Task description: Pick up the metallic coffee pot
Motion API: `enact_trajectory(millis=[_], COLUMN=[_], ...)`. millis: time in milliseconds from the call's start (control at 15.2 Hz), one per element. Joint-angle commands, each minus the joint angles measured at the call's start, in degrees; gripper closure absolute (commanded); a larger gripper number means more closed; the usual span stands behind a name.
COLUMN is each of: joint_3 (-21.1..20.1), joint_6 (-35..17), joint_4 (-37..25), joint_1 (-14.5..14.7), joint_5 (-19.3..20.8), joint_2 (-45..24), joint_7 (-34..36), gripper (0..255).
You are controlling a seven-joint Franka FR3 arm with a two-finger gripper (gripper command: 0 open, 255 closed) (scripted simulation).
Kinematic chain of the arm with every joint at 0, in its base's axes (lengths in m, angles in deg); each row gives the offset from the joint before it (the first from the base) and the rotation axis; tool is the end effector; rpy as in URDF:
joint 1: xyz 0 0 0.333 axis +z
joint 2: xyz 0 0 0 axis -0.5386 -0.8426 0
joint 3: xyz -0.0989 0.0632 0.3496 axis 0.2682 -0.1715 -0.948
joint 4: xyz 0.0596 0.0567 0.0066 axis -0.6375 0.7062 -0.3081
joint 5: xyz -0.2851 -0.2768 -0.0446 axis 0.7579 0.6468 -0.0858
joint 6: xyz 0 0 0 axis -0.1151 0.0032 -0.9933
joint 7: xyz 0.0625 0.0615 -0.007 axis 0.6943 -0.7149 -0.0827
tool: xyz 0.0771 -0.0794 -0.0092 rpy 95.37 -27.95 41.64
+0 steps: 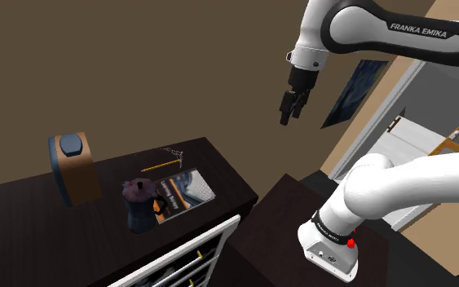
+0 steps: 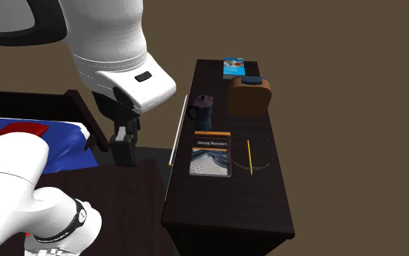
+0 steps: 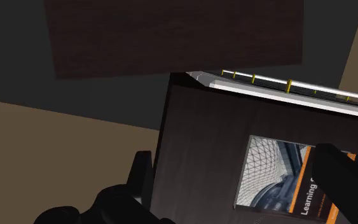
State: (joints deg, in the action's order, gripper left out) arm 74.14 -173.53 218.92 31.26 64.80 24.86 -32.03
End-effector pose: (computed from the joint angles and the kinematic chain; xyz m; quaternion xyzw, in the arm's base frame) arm 0.2758 0.0074 0.5801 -0.9974 0.0101 0.0690 0.0162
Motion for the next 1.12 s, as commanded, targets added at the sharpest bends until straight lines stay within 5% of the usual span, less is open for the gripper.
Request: enact_trajectory(millis=[0,1056], joint_3=[0.0,-14.88], joint_6=[0.0,-20.66], joint_4=[0.0,-4.13], joint_1=[0.0,7.5], joint_5=[0.0,-6.01], joint_2=[0.0,-23.2], joint_7=[0.0,9.48], gripper=[0,0])
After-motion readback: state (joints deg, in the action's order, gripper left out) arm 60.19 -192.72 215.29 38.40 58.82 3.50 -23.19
